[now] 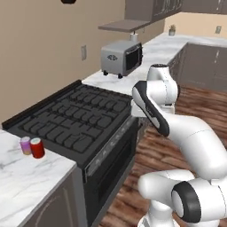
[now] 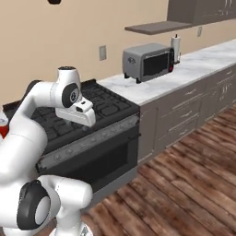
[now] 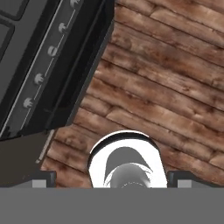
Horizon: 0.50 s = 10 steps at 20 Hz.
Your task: Four empty soda cans are scattered around the kitchen. Gather all the cans and cluster them next to the stove for recycling.
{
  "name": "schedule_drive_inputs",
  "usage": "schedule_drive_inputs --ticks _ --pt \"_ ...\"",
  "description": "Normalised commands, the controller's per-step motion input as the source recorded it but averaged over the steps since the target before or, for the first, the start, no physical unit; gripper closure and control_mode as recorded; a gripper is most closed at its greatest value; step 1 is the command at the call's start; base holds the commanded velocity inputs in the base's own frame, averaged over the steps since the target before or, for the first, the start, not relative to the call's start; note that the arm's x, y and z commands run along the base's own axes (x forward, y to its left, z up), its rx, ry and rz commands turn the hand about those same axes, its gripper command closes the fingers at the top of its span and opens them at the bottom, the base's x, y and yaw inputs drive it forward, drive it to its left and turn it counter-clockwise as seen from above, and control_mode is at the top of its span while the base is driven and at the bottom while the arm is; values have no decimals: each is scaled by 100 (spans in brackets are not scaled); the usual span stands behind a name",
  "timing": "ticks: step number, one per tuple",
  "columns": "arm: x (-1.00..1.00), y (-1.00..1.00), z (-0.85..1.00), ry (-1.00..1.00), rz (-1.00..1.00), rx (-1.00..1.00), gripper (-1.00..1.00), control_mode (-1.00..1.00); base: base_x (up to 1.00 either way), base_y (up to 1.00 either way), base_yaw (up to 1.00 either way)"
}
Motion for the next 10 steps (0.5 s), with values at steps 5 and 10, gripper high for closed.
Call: schedule_drive_inputs --ticks 5,10 --pt "0 0 0 0 0 0 -100 100 -11 24 -37" --pt "0 0 0 0 0 0 -100 100 -23 18 -38"
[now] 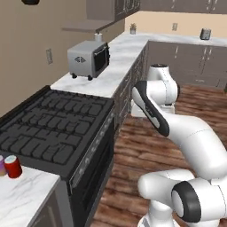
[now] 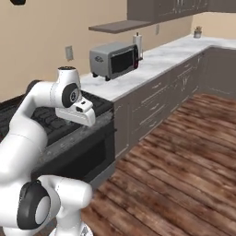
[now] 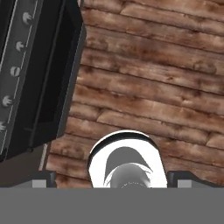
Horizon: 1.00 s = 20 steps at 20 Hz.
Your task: Four empty soda cans are scattered around the kitchen. Gather all the cans and cluster them next to the stove for recycling.
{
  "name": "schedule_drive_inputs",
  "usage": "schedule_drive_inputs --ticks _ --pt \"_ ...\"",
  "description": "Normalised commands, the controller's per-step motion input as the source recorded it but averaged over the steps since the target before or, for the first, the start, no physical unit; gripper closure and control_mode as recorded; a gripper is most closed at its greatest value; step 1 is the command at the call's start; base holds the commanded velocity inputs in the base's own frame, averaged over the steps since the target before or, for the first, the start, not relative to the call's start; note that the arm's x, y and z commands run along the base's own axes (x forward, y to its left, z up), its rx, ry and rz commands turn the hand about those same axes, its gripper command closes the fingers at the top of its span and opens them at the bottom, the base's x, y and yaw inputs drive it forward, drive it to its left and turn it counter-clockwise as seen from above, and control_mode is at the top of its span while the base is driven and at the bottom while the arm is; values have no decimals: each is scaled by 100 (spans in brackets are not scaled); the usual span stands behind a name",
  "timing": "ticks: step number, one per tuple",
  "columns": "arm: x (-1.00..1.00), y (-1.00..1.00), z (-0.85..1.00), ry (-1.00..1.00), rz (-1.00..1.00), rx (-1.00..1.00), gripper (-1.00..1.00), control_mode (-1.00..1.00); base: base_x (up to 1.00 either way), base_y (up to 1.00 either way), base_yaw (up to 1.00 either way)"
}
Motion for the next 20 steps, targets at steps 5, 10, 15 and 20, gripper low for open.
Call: schedule_drive_inputs --ticks 5,10,15,20 --pt "0 0 0 0 0 0 -100 100 -37 6 -40" --pt "0 0 0 0 0 0 -100 100 -24 -30 -32" --pt "0 0 0 0 0 0 -100 100 3 -21 -42" --pt "0 0 0 0 0 0 -100 100 3 -23 -39"
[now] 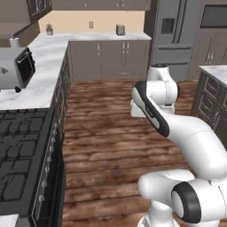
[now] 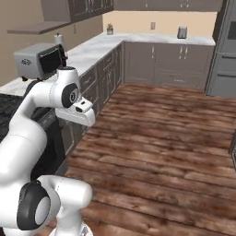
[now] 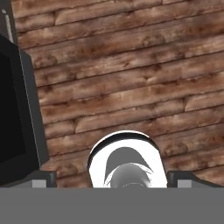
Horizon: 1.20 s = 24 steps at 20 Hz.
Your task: Four empty soda cans are scattered around the kitchen. Gather all the cans and cluster them next to the stove for recycling.
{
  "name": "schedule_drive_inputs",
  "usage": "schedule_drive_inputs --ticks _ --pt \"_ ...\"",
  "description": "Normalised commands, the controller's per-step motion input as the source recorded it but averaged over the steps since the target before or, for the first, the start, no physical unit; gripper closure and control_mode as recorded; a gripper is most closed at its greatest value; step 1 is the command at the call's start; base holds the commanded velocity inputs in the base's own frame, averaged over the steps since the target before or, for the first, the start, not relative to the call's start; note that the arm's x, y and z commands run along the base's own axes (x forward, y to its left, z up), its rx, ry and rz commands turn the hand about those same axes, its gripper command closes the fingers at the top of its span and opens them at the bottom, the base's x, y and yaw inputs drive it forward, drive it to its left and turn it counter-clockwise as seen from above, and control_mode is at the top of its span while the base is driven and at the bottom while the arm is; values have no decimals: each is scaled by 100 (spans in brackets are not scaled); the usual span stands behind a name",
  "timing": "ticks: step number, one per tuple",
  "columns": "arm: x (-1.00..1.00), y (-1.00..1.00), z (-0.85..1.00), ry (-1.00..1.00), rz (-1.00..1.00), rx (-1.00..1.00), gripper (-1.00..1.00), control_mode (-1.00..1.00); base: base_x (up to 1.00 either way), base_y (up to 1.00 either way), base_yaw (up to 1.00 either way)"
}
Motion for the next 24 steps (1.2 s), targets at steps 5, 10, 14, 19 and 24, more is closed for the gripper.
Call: schedule_drive_inputs --ticks 5,10,14,19,24 --pt "0 0 0 0 0 0 -100 100 -1 0 -45" --pt "0 0 0 0 0 0 -100 100 0 0 -47" --pt "0 0 0 0 0 0 -100 100 -1 0 -47" --pt "0 0 0 0 0 0 -100 100 -3 -1 -47" --pt "0 0 0 0 0 0 -100 100 0 -9 -46"
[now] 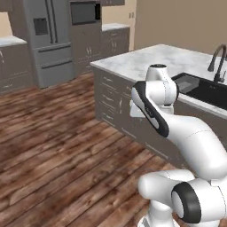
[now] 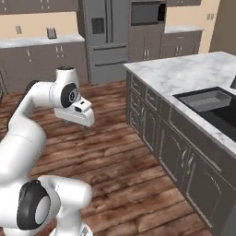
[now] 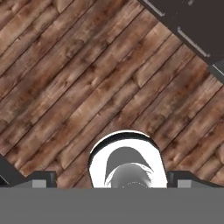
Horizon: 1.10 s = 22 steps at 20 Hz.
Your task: Four empty soda cans are scattered around the kitchen. Gather all the cans and cluster them next to the stove for recycling.
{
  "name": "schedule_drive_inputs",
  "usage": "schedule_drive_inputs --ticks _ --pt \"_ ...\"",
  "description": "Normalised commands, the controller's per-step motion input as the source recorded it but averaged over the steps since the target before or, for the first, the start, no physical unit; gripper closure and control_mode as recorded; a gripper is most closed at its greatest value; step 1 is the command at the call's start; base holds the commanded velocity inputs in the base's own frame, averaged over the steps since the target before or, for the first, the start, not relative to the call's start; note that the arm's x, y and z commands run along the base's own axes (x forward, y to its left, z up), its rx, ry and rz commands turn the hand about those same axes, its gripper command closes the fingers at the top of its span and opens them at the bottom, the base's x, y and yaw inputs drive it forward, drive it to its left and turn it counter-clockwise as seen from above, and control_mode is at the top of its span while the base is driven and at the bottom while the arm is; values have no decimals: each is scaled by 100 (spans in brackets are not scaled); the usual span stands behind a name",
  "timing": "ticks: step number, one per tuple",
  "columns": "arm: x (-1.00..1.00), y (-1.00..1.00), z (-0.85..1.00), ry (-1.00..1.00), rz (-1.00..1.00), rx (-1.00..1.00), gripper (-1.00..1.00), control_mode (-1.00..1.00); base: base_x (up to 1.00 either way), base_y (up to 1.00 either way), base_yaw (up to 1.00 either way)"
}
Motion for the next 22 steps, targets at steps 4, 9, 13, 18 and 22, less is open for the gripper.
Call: schedule_drive_inputs --ticks 4,9,13,18,22 --pt "0 0 0 0 0 0 -100 100 0 -12 -46" --pt "0 0 0 0 0 0 -100 100 0 -22 -43" --pt "0 0 0 0 0 0 -100 100 0 -22 -43" --pt "0 0 0 0 0 0 -100 100 0 -21 -44" --pt "0 0 0 0 0 0 -100 100 0 -23 -43"
